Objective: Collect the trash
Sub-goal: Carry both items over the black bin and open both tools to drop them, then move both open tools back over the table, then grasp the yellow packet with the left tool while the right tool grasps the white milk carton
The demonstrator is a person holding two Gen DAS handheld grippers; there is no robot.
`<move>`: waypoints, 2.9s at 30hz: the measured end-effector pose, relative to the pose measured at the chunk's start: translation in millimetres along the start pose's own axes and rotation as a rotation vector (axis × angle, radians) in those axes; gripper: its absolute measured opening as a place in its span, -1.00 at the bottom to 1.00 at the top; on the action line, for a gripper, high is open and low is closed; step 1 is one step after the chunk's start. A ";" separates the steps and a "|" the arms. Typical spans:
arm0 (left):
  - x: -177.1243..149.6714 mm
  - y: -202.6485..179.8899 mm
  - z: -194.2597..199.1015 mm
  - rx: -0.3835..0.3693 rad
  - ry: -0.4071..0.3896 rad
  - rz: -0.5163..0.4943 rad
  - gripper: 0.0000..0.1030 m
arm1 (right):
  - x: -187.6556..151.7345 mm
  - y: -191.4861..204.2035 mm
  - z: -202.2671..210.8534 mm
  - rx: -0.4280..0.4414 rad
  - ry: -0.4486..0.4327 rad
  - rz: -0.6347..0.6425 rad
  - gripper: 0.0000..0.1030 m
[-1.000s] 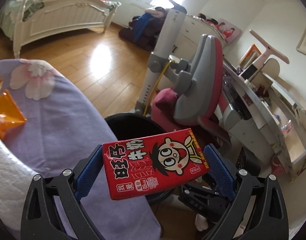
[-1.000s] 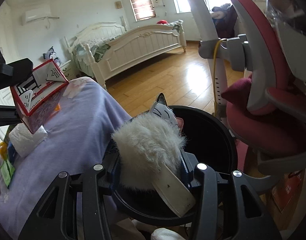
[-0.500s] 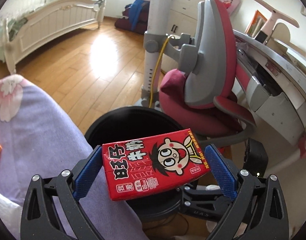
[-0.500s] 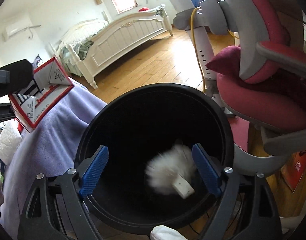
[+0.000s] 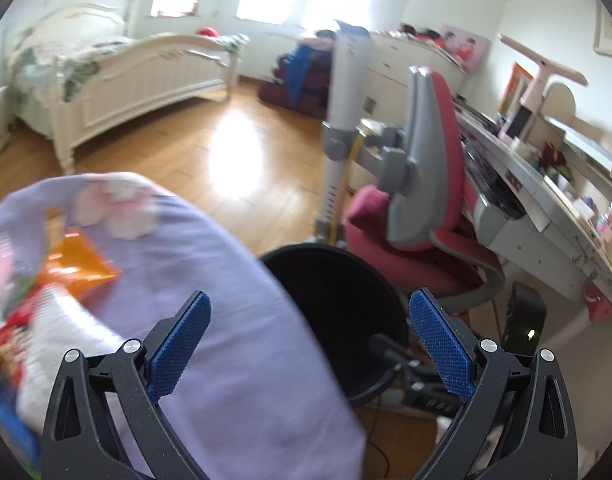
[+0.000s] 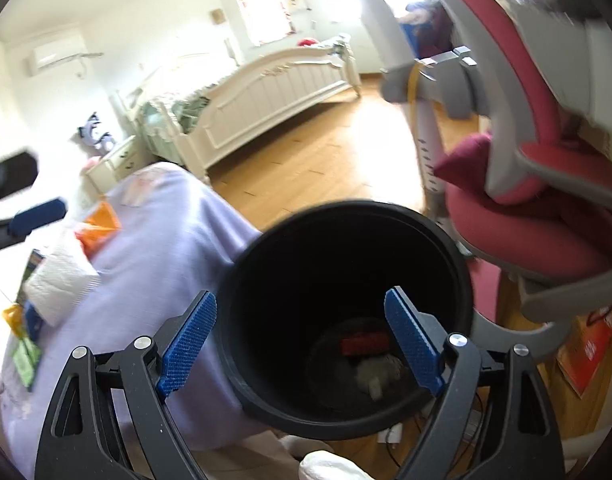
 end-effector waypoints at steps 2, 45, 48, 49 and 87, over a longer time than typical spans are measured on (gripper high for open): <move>-3.9 31.6 35.4 0.073 -0.069 0.034 0.90 | 9.9 22.8 3.6 0.029 -0.018 0.047 0.66; -134.5 348.3 190.9 0.464 -0.065 0.526 -0.19 | -33.3 410.4 -70.4 0.559 0.391 0.660 0.91; -133.5 343.7 195.5 0.454 -0.083 0.512 -0.19 | -41.6 424.2 -41.0 0.671 0.394 0.713 0.91; -134.1 342.6 196.6 0.454 -0.083 0.510 -0.19 | -39.4 426.1 -36.4 0.666 0.372 0.742 0.91; -53.9 224.6 209.2 0.343 -0.266 0.278 -0.19 | 44.0 344.8 24.8 0.618 0.070 0.403 -0.23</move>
Point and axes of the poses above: each gripper's, at about its wrist camera, not at the fingertips, and z roughly against the way its jaws point, y to its left, x to its top, the point moved 10 cm from there along -z, roughly the way its jaws point
